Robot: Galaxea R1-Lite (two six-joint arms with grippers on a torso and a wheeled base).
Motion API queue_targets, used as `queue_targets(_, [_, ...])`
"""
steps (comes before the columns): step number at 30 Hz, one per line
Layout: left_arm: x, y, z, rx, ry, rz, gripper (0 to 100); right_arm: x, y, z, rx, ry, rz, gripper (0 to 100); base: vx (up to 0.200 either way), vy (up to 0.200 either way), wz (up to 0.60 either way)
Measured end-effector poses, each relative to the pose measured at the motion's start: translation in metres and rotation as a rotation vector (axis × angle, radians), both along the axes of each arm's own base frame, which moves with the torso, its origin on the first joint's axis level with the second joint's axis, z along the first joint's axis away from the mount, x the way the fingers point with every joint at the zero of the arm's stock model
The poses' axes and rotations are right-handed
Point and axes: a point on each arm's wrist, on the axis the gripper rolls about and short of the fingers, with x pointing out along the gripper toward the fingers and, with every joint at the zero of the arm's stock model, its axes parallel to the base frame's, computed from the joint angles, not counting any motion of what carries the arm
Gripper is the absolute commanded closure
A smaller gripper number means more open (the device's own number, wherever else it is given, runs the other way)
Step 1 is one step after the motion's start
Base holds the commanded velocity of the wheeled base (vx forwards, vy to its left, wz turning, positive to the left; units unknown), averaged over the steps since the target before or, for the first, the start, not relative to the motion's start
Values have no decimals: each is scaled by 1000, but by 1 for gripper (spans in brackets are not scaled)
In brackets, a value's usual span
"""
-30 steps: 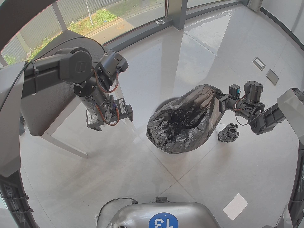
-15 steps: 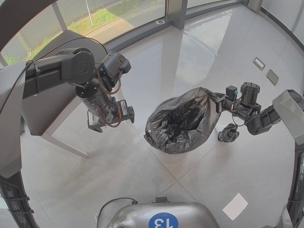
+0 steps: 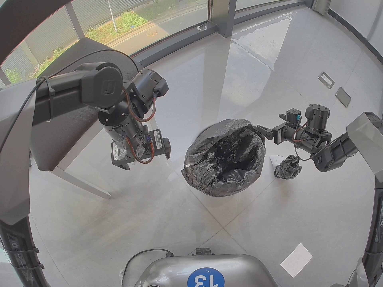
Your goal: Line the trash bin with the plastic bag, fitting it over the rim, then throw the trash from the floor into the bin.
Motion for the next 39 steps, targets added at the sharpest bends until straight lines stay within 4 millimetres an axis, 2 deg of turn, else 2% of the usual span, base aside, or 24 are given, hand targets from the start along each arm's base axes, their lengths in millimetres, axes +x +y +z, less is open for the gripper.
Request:
queue_targets(5, [2,-3,-3,6,1,-23,0,-21,-3,5,-9,25,0,0,0,0,0])
queue_targets(9, [3,-5,-5,17,3,-95,0,-47,-7,14,-19,53,-3,0,0,0,0])
queue_targets(13, [3,-7,-6,5,21,-261,0,-82,-14,25,-37,115,-8,0,0,0,0])
queue_targets(20, [10,-8,-9,-45,-2,-646,0,-158,-26,41,-91,244,-6,0,0,0,0])
queue_targets(27, [34,-18,-17,-146,-162,-836,0,-223,-33,49,-128,285,1,0,0,0,0])
queue_targets(32, [49,-37,-39,-112,-234,-885,0,-251,-35,51,-146,263,8,0,0,0,0])
queue_targets(36, [58,-52,-51,-39,-306,-866,0,-262,-35,56,-161,224,21,0,0,0,0])
queue_targets(39, [58,-60,-52,5,-340,-846,0,-267,-35,60,-166,197,29,0,0,0,0])
